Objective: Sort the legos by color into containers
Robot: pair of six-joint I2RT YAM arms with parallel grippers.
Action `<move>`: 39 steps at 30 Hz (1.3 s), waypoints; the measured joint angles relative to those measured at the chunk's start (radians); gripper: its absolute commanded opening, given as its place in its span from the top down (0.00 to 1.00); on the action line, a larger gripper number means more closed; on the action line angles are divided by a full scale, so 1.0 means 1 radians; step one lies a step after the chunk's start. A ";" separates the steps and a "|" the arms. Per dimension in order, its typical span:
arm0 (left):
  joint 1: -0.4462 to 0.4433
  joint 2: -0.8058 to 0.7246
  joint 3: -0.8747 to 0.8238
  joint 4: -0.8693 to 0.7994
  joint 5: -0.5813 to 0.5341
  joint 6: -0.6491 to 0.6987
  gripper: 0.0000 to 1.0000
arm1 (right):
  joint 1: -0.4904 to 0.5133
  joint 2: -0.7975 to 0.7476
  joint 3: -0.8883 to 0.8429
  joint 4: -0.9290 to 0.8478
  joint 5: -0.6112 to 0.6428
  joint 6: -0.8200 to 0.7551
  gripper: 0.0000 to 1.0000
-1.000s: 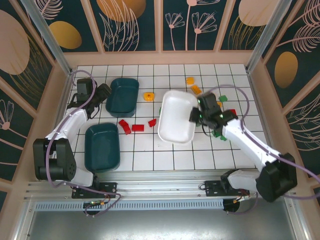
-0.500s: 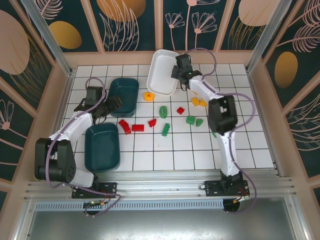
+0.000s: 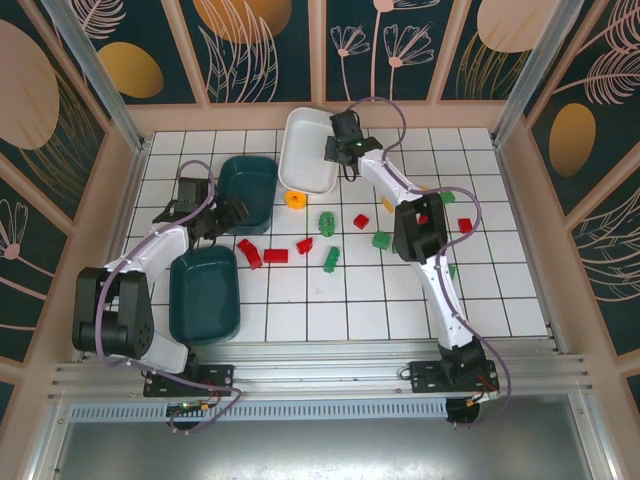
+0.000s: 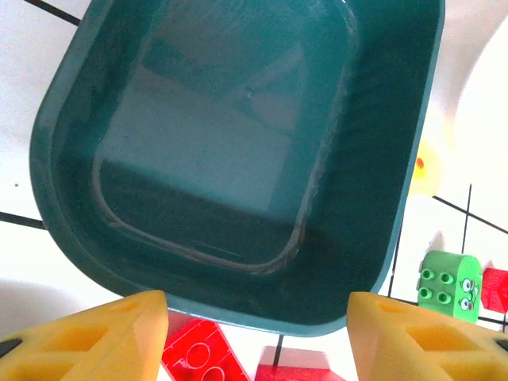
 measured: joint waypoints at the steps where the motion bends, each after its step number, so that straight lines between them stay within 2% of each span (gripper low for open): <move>1: 0.000 0.004 0.000 0.008 0.000 -0.003 0.37 | 0.005 -0.006 -0.001 -0.017 0.000 0.000 1.00; 9: 0.000 -0.030 0.035 0.011 -0.050 -0.051 0.32 | 0.029 -0.074 -0.113 -0.112 0.003 0.000 1.00; 14: 0.000 -0.167 0.053 -0.036 -0.083 -0.065 0.31 | 0.039 -0.166 -0.272 -0.101 -0.004 0.001 1.00; 17: -0.008 -0.256 0.046 -0.091 -0.104 -0.066 0.31 | 0.053 -0.191 -0.300 -0.101 -0.003 -0.001 1.00; 24: -0.113 -0.359 -0.099 -0.214 -0.137 -0.089 0.30 | 0.070 -0.192 -0.300 -0.109 -0.015 -0.003 1.00; 29: -0.149 -0.381 -0.203 -0.291 -0.159 -0.104 0.29 | 0.070 -0.192 -0.300 -0.119 -0.020 0.001 0.88; 34: -0.190 -0.373 -0.214 -0.297 -0.169 -0.104 0.31 | 0.070 -0.188 -0.304 -0.143 -0.027 0.003 0.80; 39: -0.211 -0.337 -0.240 -0.272 -0.191 -0.100 0.40 | 0.070 -0.184 -0.305 -0.168 -0.031 0.004 0.76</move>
